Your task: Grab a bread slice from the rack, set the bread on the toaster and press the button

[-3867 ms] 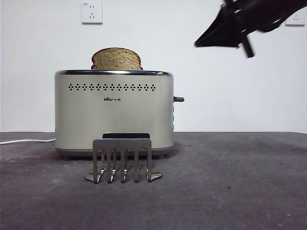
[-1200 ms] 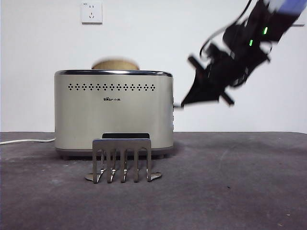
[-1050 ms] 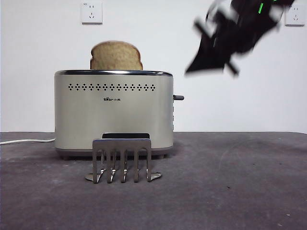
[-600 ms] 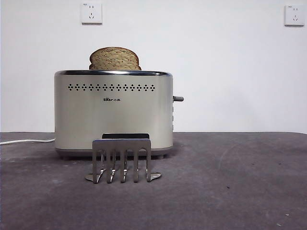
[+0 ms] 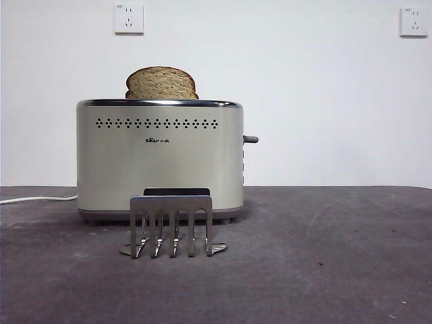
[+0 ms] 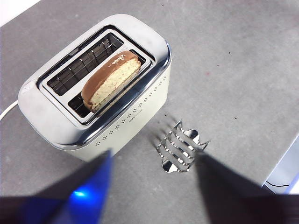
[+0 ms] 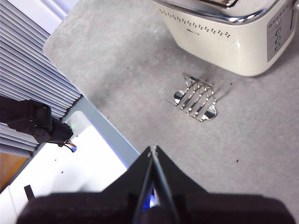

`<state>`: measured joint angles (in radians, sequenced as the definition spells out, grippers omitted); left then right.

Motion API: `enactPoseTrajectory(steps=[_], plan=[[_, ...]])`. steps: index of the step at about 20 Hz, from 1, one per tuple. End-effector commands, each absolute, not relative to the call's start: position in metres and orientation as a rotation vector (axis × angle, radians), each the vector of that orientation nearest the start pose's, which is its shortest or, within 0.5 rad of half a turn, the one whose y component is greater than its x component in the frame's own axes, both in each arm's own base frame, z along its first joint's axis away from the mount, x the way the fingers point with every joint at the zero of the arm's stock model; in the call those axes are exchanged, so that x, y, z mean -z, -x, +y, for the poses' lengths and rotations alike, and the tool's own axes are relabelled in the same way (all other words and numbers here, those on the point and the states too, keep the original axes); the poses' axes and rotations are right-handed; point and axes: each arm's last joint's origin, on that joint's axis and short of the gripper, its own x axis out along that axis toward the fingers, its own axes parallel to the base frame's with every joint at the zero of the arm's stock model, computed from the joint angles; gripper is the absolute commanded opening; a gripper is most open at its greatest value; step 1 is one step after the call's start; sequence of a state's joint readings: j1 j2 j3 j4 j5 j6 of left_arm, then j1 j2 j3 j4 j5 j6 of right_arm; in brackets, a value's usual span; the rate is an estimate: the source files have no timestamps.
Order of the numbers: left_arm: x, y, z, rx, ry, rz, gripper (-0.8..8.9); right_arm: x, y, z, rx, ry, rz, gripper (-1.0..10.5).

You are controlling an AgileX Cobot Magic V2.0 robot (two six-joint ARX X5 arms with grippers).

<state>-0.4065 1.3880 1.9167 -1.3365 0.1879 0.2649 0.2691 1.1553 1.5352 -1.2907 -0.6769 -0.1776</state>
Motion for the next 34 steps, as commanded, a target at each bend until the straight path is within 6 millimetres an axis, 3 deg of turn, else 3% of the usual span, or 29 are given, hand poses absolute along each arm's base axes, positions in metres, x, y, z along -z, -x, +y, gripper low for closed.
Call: enactPoseTrajectory(steps=[1, 18, 21, 24, 26, 28, 30, 34], plan=[[-0.466, -0.197, -0.09, 0.667, -0.324, 0.787, -0.06, -0.419, -0.164, 0.064, -0.963, -0.022, 0.836, -0.1], [-0.471, -0.194, -0.084, 0.633, -0.324, 0.753, -0.04, -0.419, -0.164, 0.064, -0.958, -0.024, 0.835, 0.0], [-0.499, -0.181, -0.065, 0.532, -0.353, 0.48, -0.04, -0.419, -0.164, 0.064, -0.958, -0.024, 0.835, 0.0], [-0.531, -0.148, -0.034, 0.39, -0.285, 0.185, -0.04, -0.419, -0.164, 0.064, -0.958, -0.024, 0.835, 0.0], [-0.537, -0.126, -0.017, 0.267, -0.28, 0.07, -0.04, -0.419, -0.164, 0.064, -0.958, -0.024, 0.835, 0.0], [-0.529, -0.106, -0.005, 0.164, -0.291, 0.01, -0.04, -0.419, -0.164, 0.064, -0.958, -0.024, 0.835, 0.0], [-0.509, -0.092, 0.002, 0.032, -0.298, -0.031, -0.04, -0.419, -0.164, 0.064, -0.958, -0.024, 0.835, 0.0], [-0.444, -0.089, 0.008, -0.074, -0.293, -0.046, -0.04, -0.419, -0.164, 0.064, -0.958, -0.024, 0.835, 0.0]])
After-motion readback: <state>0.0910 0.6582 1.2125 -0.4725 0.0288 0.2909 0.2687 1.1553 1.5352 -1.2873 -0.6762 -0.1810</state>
